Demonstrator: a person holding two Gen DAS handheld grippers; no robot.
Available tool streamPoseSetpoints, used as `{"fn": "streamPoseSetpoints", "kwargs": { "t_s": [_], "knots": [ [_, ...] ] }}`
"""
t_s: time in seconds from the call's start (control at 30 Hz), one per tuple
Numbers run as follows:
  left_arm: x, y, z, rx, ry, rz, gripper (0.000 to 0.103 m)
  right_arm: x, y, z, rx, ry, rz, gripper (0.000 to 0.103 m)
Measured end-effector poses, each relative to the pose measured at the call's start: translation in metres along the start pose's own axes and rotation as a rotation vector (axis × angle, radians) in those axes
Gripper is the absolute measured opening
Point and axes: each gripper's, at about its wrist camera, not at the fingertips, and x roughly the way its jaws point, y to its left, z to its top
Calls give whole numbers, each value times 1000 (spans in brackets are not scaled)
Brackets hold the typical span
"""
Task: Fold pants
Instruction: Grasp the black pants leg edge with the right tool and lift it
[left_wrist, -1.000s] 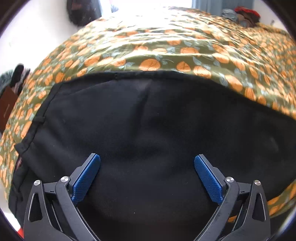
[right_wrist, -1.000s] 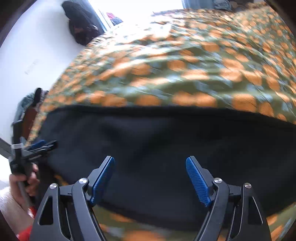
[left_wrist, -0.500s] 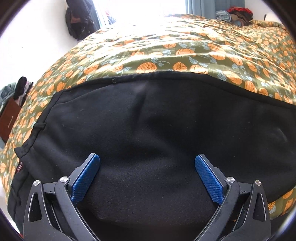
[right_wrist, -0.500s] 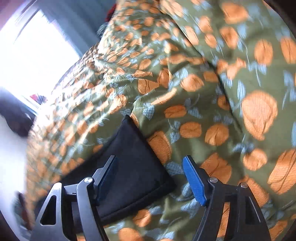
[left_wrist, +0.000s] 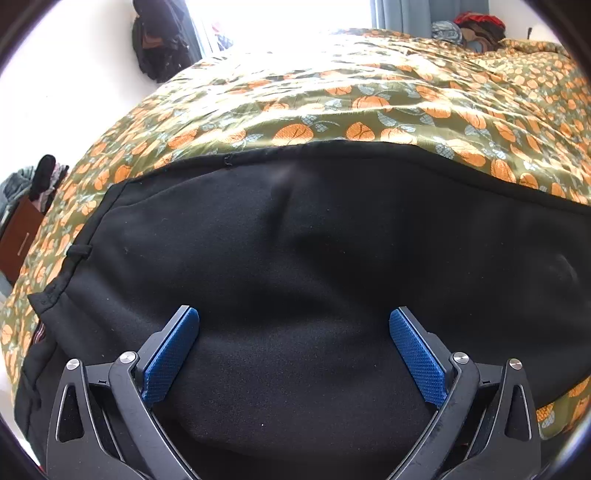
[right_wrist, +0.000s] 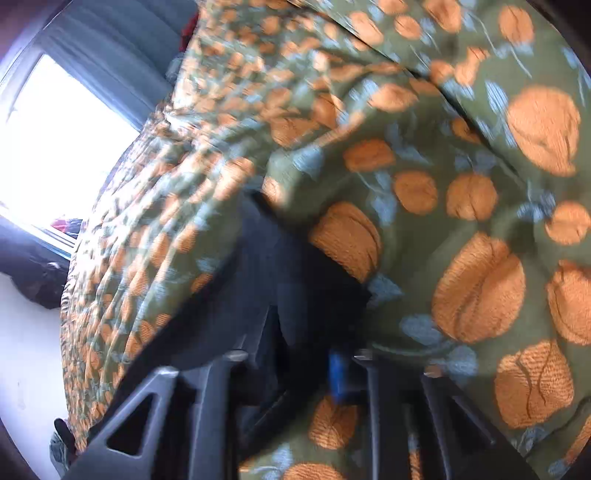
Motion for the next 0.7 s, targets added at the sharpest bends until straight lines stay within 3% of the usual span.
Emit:
{"fn": "streamPoseSetpoints", "kwargs": {
  "t_s": [0.03,0.13,0.23,0.33,0.4,0.5,0.53,0.57,0.6,0.63,0.7],
  "knots": [
    [0,0,0,0,0,-1,102,-8,9,-2,-39,-24,16,9],
    [2,0,0,0,-3,-4,102,-52,53,-20,-320,-107,89,8],
    [2,0,-1,1,-8,0,102,-115,86,-69,-648,-150,251,8],
    [2,-1,-1,0,-8,0,102,-171,81,-131,-890,-128,312,8],
    [2,-1,-1,0,-8,1,102,-187,62,-153,-932,-98,309,8],
    [2,-2,-1,4,-4,3,103,-182,2,-163,-861,-43,195,12],
    [2,-2,0,6,1,8,103,-175,-17,-160,-817,-43,127,17],
    [1,-3,1,9,6,13,103,-169,-31,-157,-775,-37,84,39],
    [-1,-4,2,15,12,21,102,-162,-46,-154,-728,-21,20,73],
    [-6,-5,4,30,25,31,102,-160,-53,-154,-704,-17,-24,82],
    [-16,-5,5,49,37,19,102,-165,-52,-153,-679,-34,-25,84]
  ]
}}
